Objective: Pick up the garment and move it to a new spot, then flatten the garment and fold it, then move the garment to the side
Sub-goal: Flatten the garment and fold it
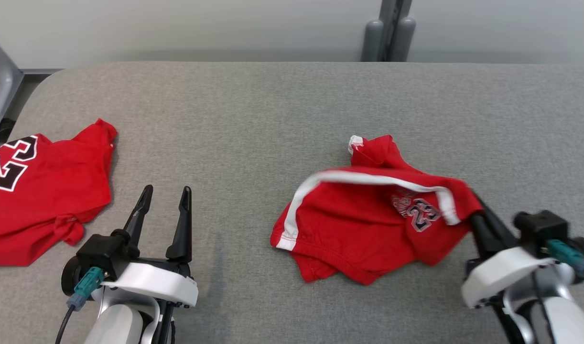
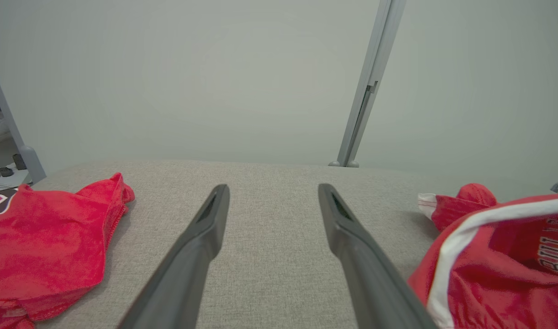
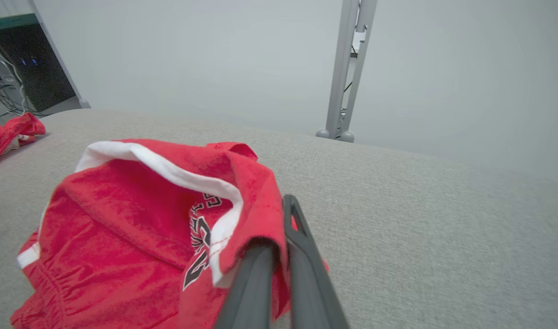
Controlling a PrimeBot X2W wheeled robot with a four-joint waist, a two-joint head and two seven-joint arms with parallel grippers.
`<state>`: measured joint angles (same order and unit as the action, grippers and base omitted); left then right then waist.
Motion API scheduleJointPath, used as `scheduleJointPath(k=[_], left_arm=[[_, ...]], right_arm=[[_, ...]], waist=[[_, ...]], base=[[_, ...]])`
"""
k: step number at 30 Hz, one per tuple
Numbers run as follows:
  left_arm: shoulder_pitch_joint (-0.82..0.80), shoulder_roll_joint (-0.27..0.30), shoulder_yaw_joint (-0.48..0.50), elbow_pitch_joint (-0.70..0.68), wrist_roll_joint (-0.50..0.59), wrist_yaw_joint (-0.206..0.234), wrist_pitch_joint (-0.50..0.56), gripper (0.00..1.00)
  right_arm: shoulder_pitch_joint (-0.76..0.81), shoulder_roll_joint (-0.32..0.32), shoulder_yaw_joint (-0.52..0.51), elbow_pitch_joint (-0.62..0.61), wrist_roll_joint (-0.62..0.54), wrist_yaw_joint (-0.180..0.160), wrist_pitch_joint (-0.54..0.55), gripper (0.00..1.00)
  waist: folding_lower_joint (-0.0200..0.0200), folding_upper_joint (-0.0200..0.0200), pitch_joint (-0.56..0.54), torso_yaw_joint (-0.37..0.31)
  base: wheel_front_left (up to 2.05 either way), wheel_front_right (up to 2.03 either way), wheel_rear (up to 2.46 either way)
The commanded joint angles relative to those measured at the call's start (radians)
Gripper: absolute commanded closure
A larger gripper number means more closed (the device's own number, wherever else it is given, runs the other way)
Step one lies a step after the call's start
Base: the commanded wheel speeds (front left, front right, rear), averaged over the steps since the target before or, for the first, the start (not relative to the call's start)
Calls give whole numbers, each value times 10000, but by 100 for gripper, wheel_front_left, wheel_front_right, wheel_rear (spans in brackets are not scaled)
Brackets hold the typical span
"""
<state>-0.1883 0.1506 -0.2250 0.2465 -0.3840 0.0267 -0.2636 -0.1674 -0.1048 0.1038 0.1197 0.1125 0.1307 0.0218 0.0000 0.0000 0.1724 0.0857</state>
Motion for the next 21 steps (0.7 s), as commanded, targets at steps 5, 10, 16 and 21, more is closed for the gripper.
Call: scheduleJointPath(k=[5,10,16,21], left_arm=[[-122,44,11,69,91,-89,-11,0],[-261,30,-47,96,127,-134,-10,0],[-389,9,-124,145,154,-163,-10,0],[-243,45,-59,197,101,-163,-10,0]], right_arm=[[286,201,-1475,411,55,1,180,100],[-58,253,-1715,1120,311,1,59,100],[-586,294,-1627,2173,499,1,-402,0],[-364,316,-1633,2457,682,1,-702,0]], waist=[[0,0,61,-299],[0,0,195,-370],[0,0,336,-370],[0,0,186,-442]], base=[[0,0,0],[0,0,0],[0,0,0],[0,0,0]])
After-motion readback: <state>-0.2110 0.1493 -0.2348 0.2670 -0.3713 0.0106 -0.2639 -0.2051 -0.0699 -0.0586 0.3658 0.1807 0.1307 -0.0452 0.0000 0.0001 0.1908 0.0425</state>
